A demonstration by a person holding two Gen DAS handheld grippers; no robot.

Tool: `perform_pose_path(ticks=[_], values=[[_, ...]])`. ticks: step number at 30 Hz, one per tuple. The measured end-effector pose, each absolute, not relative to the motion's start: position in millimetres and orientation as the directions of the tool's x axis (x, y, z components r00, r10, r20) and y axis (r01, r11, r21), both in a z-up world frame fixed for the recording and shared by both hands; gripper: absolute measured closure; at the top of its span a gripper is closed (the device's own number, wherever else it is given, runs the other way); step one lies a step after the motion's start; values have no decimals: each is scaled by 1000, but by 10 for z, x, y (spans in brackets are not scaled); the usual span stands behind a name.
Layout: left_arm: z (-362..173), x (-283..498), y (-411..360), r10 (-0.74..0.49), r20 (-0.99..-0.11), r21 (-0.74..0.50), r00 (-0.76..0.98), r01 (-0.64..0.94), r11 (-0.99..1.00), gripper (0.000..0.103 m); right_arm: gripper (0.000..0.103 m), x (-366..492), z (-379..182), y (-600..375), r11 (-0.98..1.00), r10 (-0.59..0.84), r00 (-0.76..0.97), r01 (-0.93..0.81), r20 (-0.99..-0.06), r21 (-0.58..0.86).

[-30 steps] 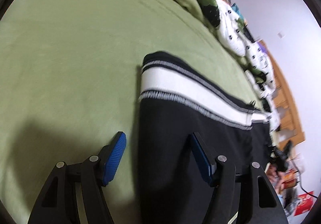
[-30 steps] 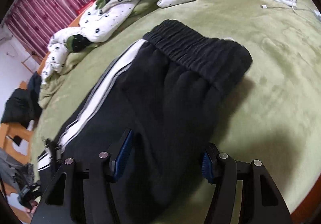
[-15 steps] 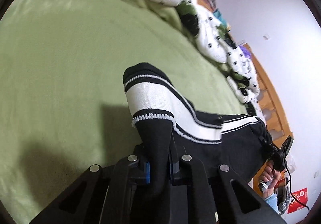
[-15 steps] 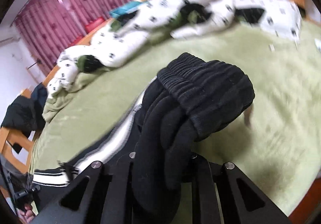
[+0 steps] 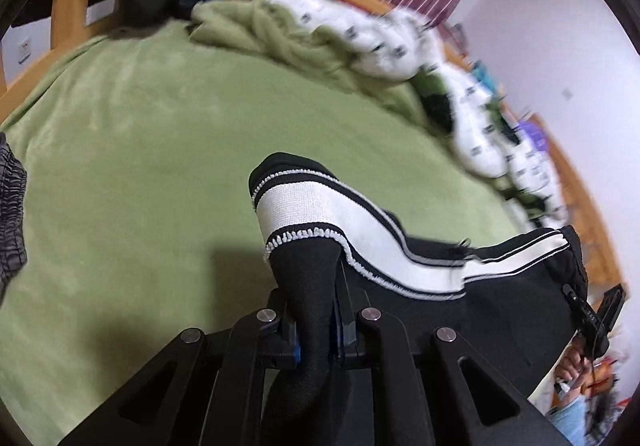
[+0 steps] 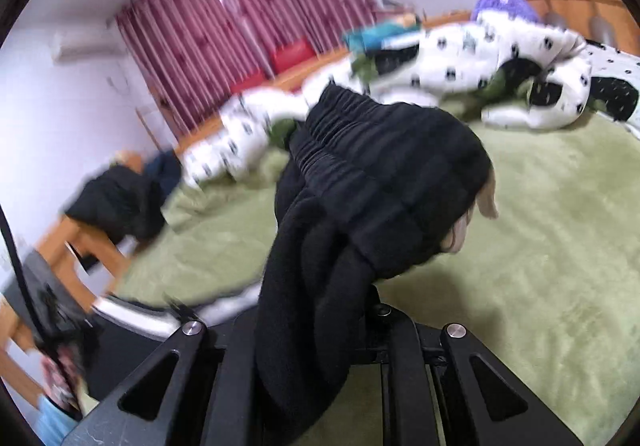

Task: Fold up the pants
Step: 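Lay the lifted edge down flat and open the left gripper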

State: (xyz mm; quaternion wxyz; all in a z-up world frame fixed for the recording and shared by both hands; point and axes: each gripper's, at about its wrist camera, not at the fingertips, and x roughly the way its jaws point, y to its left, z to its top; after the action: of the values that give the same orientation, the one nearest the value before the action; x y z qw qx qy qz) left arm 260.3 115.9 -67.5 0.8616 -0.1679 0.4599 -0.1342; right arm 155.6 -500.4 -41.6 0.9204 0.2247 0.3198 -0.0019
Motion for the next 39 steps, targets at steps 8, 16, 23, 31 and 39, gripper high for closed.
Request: perform_pose_path(ticks=[8,16,23,31,39], values=[[-1596,2786,1324,-298,-824,-354,481,-27,935,59,89,1760,-1413,-5127,910,112,695,215,-710,354],[-1245,2333,1277,-115,-818,-138,564,1,990,55,55,1293,-1298,-5038,945,53,602,227,-797,234],[-954,1901,1045,-216,-749,-153,627,153,976,42,56,1120,-819,-4999,963,-2,720,188,-694,192],[-1524,1752,893,-151,-815,-109,560,107,988,40,58,1517,-1344,-4685,981,-179,625,173,-760,-88],[-1346,1368,1322,-266,-787,-310,557,16,951,40,59,1351,-1145,-4796,969,-86,591,237,-802,71]])
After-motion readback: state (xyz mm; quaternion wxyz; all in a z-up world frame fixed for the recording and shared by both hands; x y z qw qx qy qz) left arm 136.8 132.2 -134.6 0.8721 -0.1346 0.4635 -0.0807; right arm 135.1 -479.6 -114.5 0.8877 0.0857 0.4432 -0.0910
